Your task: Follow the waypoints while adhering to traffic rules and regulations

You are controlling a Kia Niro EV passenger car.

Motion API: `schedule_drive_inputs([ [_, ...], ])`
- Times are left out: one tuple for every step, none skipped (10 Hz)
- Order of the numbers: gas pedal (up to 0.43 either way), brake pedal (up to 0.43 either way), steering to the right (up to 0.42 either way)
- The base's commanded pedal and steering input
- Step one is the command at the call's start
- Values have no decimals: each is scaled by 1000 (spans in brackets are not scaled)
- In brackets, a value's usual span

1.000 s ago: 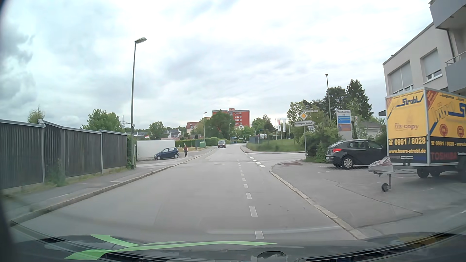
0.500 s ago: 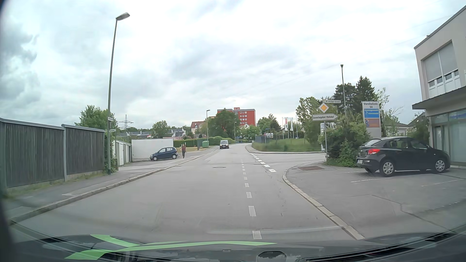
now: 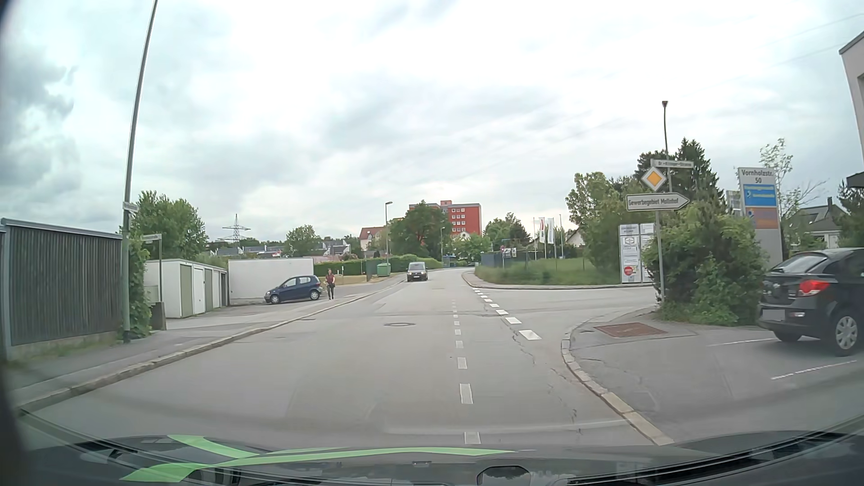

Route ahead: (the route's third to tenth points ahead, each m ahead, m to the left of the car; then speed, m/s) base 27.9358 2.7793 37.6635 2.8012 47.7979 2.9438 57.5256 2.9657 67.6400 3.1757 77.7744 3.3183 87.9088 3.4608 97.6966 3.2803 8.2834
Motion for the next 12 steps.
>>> schedule_drive_inputs([
  [98, 0, -18],
  [98, 0, -18],
  [98, 0, -17],
  [98, 0, -17],
  [98, 0, -16],
  [98, 0, -17],
  [98, 0, -17],
  [98, 0, -13],
  [98, 0, -10],
  [98, 0, -8],
  [98, 0, -8],
  [98, 0, -7],
])
